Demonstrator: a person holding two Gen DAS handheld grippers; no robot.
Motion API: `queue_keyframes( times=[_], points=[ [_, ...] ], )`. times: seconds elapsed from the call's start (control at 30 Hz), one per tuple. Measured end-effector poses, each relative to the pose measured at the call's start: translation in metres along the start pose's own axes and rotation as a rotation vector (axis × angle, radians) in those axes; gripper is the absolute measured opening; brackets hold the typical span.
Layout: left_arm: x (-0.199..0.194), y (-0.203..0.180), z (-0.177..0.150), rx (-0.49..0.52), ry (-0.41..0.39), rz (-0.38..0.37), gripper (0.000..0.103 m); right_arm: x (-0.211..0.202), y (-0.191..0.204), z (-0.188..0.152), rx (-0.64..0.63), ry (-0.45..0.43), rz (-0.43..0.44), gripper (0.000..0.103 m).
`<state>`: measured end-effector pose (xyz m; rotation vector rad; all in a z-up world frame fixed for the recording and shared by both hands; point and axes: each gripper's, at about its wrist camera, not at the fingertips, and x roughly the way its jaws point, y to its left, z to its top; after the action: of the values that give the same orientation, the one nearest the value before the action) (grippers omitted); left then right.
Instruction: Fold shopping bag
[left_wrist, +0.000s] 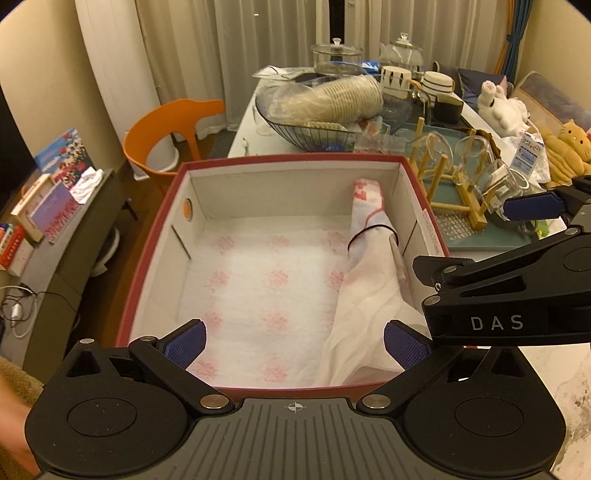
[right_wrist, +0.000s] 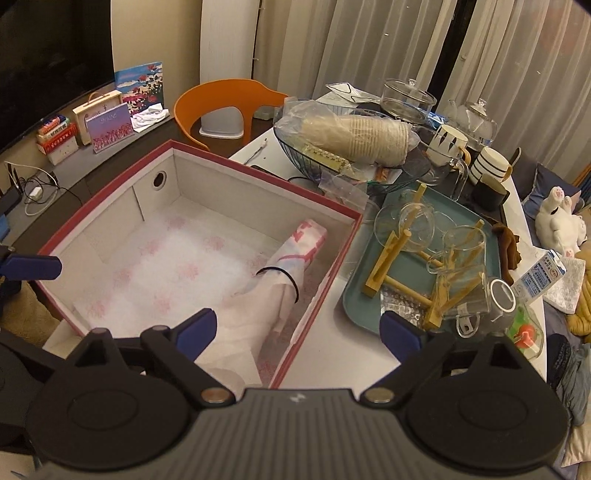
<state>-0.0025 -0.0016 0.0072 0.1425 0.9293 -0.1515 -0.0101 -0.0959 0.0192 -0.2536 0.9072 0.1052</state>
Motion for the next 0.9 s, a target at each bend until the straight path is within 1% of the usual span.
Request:
queue_keyframes(
  times=[0.2,0.3,0.37,0.43,0.53,0.63,0.77,0.83,0.9],
  points=[
    [0.011,-0.002,-0.001,0.000,0.016,-0.024,0.103,0.008,0.001,0.002,-0.002,0.013,0.007,0.098],
    [0.014,-0.004,-0.002,-0.004,0.027,-0.017,0.103,0.009,0.000,0.001,0.003,0.016,0.019,0.098],
    [0.014,-0.006,-0.004,-0.004,0.021,-0.005,0.103,0.008,-0.001,-0.001,0.008,0.014,0.029,0.098],
    [0.013,-0.005,-0.006,-0.019,0.022,-0.003,0.103,0.007,-0.003,-0.003,0.016,0.012,0.038,0.098],
    [0.016,-0.001,-0.009,-0.066,0.036,-0.027,0.103,0.003,-0.001,-0.004,0.026,0.011,0.047,0.098],
    [0.017,-0.003,-0.011,-0.066,0.047,0.003,0.103,-0.001,-0.003,-0.007,0.032,0.012,0.052,0.098],
    [0.008,-0.012,-0.013,-0.041,0.020,0.014,0.103,-0.007,-0.005,-0.011,0.043,0.010,0.062,0.098],
    [0.001,-0.015,-0.014,-0.036,-0.007,0.007,0.103,-0.011,-0.006,-0.012,0.051,0.007,0.067,0.098],
    [-0.004,-0.014,-0.013,-0.044,-0.014,-0.009,0.103,-0.016,-0.009,-0.014,0.063,-0.002,0.068,0.098]
  ],
)
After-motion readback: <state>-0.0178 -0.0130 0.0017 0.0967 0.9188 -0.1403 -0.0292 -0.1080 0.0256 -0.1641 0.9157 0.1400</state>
